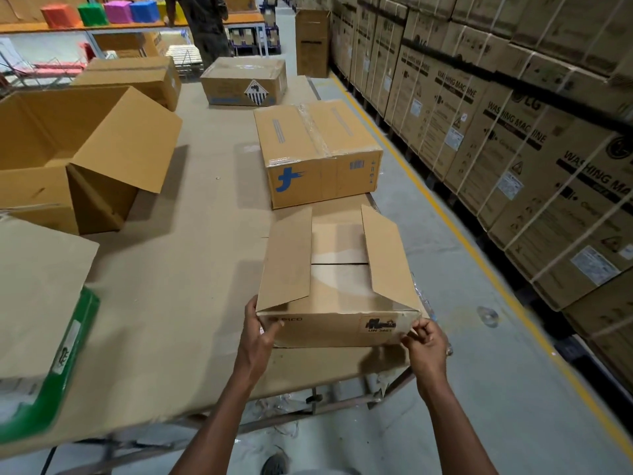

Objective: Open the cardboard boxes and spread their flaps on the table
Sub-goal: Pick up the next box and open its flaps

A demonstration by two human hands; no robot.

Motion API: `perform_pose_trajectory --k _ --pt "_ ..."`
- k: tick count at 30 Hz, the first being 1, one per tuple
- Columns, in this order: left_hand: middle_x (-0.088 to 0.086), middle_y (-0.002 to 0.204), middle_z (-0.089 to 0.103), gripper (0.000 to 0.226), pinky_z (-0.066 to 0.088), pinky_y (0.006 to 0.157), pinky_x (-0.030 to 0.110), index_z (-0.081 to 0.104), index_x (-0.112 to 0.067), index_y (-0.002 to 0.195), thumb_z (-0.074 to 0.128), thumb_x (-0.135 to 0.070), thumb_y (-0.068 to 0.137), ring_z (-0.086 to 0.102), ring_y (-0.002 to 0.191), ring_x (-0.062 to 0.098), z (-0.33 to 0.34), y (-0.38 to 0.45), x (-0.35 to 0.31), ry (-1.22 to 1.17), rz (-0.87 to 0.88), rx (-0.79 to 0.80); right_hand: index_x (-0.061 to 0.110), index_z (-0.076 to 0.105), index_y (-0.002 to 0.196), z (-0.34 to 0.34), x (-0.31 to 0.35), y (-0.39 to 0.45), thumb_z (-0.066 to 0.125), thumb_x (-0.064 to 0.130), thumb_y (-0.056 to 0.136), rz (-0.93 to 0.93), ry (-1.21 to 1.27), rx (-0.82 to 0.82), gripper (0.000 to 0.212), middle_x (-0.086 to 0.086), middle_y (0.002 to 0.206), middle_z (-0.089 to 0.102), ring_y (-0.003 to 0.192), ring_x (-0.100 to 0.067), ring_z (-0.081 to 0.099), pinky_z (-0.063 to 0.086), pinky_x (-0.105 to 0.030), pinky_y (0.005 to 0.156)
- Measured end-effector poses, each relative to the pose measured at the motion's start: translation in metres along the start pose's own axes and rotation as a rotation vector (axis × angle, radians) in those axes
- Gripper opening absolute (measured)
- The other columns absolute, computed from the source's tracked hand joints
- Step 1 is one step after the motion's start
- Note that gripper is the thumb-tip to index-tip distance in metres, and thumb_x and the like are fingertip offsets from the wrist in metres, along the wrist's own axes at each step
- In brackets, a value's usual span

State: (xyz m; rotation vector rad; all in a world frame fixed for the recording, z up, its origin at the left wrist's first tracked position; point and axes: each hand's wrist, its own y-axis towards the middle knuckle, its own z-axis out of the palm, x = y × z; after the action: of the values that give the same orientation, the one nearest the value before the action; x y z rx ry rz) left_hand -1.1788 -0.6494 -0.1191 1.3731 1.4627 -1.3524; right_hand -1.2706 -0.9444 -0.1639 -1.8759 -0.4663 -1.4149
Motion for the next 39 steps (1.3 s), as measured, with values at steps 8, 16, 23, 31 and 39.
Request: perform_pose_trajectory --k 8,16,23,31,39 --pt "-0.013 0.135 0.057 0.066 0.046 0.092 0.026 0.052 -0.029 0.139 0.067 -0.056 0.080 0.056 0.118 0.007 -0.002 0.006 -0.024 0.029 0.159 -0.235 0.019 0.065 0.099 0.002 -0.003 -0.009 0.067 0.005 0.092 -0.005 0.020 -0.051 0.016 -0.005 0.110 0.071 0.110 -0.028 0.065 0.053 -0.054 0.097" --pt "0.006 0.162 0.027 0.100 0.042 0.103 0.043 0.010 -0.025 0.158 0.078 -0.032 0.086 0.045 0.137 0.031 -0.018 0.014 -0.024 0.093 0.103 -0.690 0.021 0.070 0.103 -0.001 -0.005 -0.011 0.064 0.008 0.095 0.025 0.000 -0.073 0.017 -0.003 0.112 0.072 0.111 -0.027 0.063 0.051 -0.055 0.100" --pt "0.002 0.161 0.034 0.053 0.016 0.114 0.057 0.050 -0.028 0.145 0.064 -0.031 0.094 0.026 0.149 0.026 -0.023 0.023 -0.007 0.651 0.175 -0.616 0.025 0.070 0.102 0.001 -0.006 -0.018 0.065 0.008 0.095 0.038 -0.012 -0.126 0.019 -0.001 0.113 0.071 0.114 -0.027 0.062 0.051 -0.054 0.100" --pt "-0.001 0.148 0.050 0.060 0.042 0.108 0.053 0.046 -0.033 0.145 0.041 -0.068 0.097 0.055 0.128 0.023 -0.020 0.021 -0.004 0.431 0.086 -0.188 0.027 0.064 0.099 0.019 0.054 -0.073 0.060 -0.002 0.093 -0.474 0.061 -0.366 0.030 0.002 0.099 0.067 0.092 -0.024 0.061 0.049 -0.013 0.071" --pt "0.006 0.154 0.044 0.054 0.041 0.106 0.046 0.036 -0.036 0.156 0.041 -0.053 0.104 0.049 0.135 0.029 -0.021 0.022 -0.009 0.432 0.115 -0.139 0.027 0.070 0.111 0.076 0.066 -0.095 0.060 0.012 0.090 -0.834 -0.474 0.230 0.028 0.013 0.124 0.064 0.127 -0.002 0.049 0.041 -0.037 0.110"
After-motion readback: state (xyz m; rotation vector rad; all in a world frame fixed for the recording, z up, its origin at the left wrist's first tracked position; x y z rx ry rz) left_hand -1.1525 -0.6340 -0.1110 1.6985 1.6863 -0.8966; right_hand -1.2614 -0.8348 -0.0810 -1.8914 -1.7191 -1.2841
